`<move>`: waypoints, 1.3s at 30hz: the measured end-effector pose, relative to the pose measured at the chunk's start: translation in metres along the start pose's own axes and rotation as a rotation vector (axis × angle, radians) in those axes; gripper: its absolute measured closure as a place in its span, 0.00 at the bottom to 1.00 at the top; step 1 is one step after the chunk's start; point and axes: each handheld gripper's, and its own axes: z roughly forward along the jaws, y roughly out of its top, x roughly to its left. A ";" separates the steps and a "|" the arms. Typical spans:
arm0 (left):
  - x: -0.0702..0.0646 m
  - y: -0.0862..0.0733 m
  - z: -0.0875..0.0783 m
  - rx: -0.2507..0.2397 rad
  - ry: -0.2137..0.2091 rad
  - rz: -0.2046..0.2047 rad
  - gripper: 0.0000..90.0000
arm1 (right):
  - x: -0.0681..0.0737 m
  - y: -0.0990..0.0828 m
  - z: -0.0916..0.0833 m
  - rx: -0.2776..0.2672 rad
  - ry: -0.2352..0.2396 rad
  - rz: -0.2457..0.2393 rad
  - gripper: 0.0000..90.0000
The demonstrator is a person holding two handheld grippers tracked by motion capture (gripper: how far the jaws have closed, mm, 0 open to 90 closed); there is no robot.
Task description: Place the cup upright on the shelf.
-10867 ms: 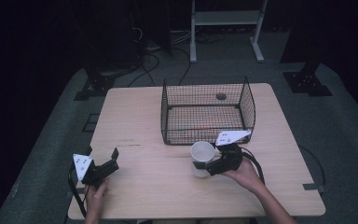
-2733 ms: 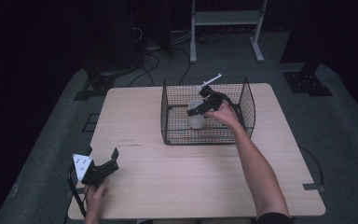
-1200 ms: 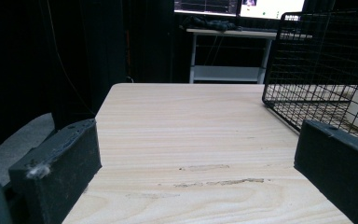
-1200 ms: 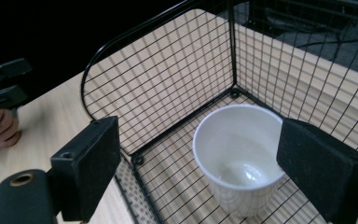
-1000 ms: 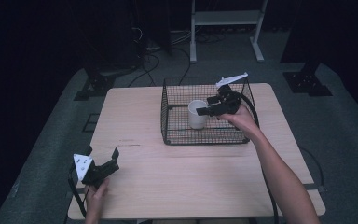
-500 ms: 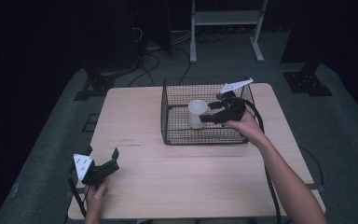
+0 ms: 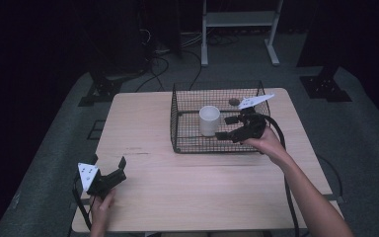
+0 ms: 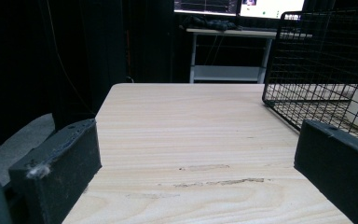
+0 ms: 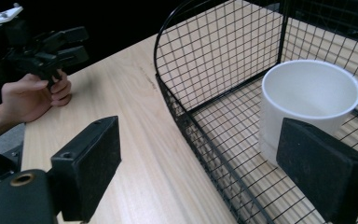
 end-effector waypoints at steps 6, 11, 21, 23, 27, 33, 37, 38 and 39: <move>0.000 0.000 0.000 0.001 0.001 0.000 0.00 | 0.004 -0.011 -0.002 0.005 0.007 -0.007 0.14; 0.000 0.000 0.000 0.001 0.000 0.001 0.00 | 0.006 -0.021 -0.005 0.011 0.010 -0.002 0.14; 0.000 0.000 0.000 0.001 0.001 0.003 0.00 | 0.005 -0.041 -0.011 0.012 0.011 0.017 0.14; 0.000 0.000 0.000 0.001 0.001 0.003 0.00 | 0.005 -0.044 -0.012 0.005 0.024 0.027 0.14; 0.000 0.000 0.000 0.001 0.001 0.003 0.00 | 0.008 -0.050 -0.012 0.005 0.029 0.026 0.14; 0.000 0.000 0.000 0.003 0.002 0.005 0.00 | 0.011 -0.055 -0.014 0.003 0.036 0.025 0.14; 0.000 0.000 0.000 0.003 0.002 0.004 0.00 | 0.013 -0.059 -0.018 -0.003 0.030 0.020 0.14; 0.000 0.000 0.000 0.003 0.002 0.004 0.00 | 0.013 -0.061 -0.019 -0.001 0.028 0.020 0.14; 0.000 0.000 0.000 0.002 0.001 0.004 0.00 | 0.014 -0.063 -0.020 -0.001 0.022 0.019 0.14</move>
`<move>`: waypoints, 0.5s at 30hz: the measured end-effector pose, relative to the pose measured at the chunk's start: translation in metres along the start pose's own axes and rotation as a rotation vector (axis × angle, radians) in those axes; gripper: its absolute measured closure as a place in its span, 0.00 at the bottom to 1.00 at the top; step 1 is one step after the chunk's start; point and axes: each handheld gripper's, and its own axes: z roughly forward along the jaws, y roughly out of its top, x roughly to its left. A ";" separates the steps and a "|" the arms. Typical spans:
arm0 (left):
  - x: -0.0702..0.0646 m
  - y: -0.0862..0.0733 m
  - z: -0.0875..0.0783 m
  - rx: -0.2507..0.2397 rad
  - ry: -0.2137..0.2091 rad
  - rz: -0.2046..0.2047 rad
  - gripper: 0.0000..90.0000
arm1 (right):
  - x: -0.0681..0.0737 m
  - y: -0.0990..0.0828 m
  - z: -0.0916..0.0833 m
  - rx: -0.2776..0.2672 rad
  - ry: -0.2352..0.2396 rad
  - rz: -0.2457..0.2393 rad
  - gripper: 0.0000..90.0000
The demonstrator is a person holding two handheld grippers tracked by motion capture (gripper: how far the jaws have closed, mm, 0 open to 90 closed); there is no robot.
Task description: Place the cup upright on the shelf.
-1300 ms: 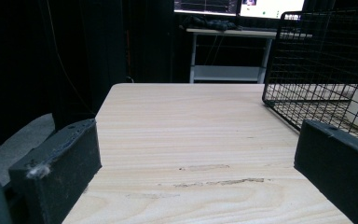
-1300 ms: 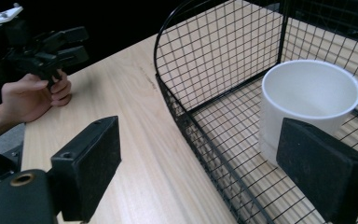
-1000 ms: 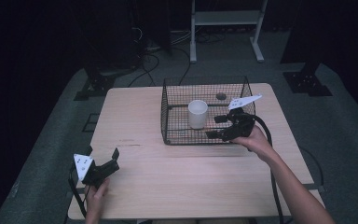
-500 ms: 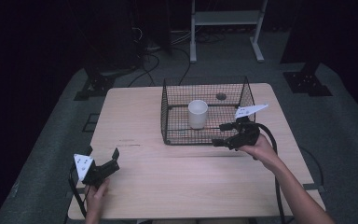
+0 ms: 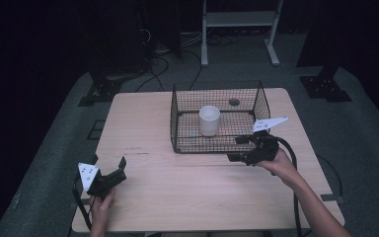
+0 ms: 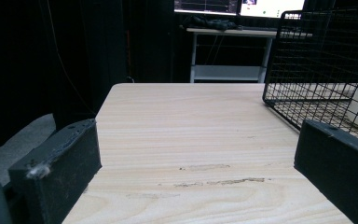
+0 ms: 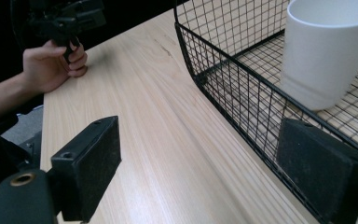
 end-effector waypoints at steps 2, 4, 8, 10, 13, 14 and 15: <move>0.000 0.000 0.000 0.001 0.000 0.001 0.00 | 0.000 -0.004 -0.003 0.004 -0.009 -0.002 0.14; 0.000 0.000 0.000 0.001 0.000 0.001 0.00 | 0.001 -0.007 -0.006 0.004 -0.023 -0.003 0.14; 0.000 0.000 0.000 0.001 0.001 0.002 0.00 | 0.002 -0.017 -0.012 -0.003 -0.032 0.008 0.14; 0.000 0.000 0.000 0.001 0.001 0.002 0.00 | 0.002 -0.020 -0.014 0.011 -0.043 0.003 0.14; 0.000 0.000 0.000 0.002 0.003 0.002 0.00 | 0.003 -0.025 -0.018 -0.001 -0.053 0.004 0.15; 0.000 0.000 0.000 0.000 0.002 0.001 0.00 | 0.004 -0.027 -0.019 0.002 -0.059 0.001 0.15; 0.000 0.000 0.000 0.000 0.003 0.001 0.00 | 0.004 -0.029 -0.019 0.001 -0.062 0.003 0.15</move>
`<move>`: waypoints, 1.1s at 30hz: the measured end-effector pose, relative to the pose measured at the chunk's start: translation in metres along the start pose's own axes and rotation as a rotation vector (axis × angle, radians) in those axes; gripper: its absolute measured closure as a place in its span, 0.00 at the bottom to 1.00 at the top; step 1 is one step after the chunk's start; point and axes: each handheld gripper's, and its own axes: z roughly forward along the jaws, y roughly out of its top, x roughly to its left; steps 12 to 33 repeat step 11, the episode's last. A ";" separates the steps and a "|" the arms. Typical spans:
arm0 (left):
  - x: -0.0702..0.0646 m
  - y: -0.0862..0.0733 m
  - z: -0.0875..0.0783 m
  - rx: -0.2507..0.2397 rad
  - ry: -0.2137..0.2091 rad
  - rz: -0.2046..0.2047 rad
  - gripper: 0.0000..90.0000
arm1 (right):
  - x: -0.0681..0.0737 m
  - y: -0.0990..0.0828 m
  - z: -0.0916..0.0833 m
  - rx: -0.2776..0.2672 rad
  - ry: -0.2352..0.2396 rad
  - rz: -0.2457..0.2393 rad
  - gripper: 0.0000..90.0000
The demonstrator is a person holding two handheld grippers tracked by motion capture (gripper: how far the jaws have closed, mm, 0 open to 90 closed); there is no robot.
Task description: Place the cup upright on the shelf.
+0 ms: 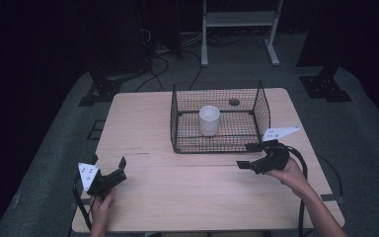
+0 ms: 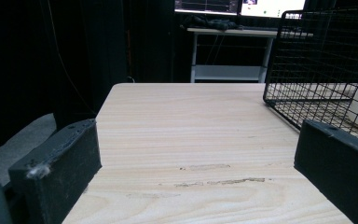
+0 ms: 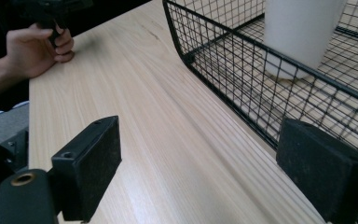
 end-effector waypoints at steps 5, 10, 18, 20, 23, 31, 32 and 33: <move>0.000 0.000 0.000 0.000 0.001 -0.002 0.00 | 0.003 -0.013 -0.004 -0.001 -0.017 0.005 0.15; 0.000 0.000 0.000 0.001 0.001 -0.001 0.00 | 0.013 -0.033 -0.005 -0.006 -0.045 0.014 0.15; 0.000 0.000 0.000 0.001 0.002 -0.001 0.00 | 0.016 -0.040 -0.005 -0.031 -0.053 0.014 0.15; 0.000 0.000 0.000 0.001 0.002 -0.001 0.00 | 0.016 -0.040 -0.005 -0.031 -0.053 0.014 0.15; 0.000 0.000 0.000 0.001 0.002 -0.001 0.00 | 0.016 -0.040 -0.005 -0.031 -0.053 0.014 0.15; 0.000 0.000 0.000 0.001 0.002 -0.001 0.00 | 0.016 -0.040 -0.005 -0.031 -0.053 0.014 0.15; 0.000 0.000 0.000 0.001 0.002 -0.001 0.00 | 0.016 -0.040 -0.005 -0.031 -0.053 0.014 0.15; 0.000 0.000 0.000 0.001 0.002 -0.001 0.00 | 0.016 -0.040 -0.005 -0.031 -0.053 0.014 0.15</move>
